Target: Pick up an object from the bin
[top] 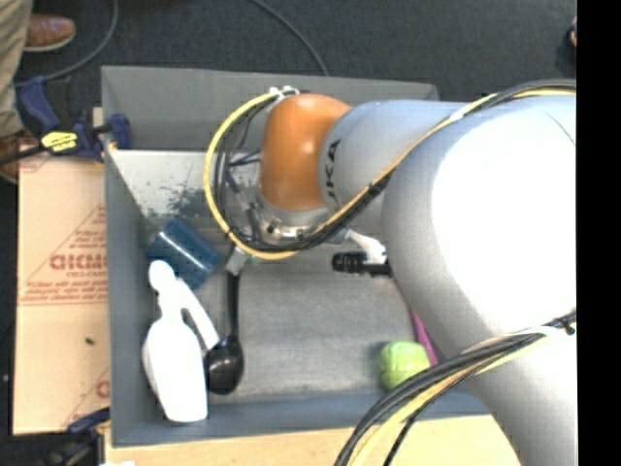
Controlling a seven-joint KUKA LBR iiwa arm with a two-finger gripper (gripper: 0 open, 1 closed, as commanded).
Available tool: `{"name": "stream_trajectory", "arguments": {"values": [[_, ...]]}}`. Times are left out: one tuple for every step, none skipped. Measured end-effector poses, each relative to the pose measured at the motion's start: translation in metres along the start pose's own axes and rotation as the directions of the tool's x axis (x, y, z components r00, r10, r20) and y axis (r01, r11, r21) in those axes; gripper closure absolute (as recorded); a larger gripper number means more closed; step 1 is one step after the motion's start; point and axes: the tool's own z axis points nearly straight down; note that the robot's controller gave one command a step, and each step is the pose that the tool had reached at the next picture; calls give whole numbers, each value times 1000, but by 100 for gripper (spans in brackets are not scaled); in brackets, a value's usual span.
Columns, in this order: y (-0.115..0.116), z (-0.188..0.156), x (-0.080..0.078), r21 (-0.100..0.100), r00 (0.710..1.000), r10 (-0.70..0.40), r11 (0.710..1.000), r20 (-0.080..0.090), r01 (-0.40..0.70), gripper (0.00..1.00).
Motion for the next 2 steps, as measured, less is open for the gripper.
{"name": "stream_trajectory", "arguments": {"values": [[0,18,-26,-4,998,-65,998,6,65,100],[8,18,-16,-5,998,63,998,5,-63,100]]}}
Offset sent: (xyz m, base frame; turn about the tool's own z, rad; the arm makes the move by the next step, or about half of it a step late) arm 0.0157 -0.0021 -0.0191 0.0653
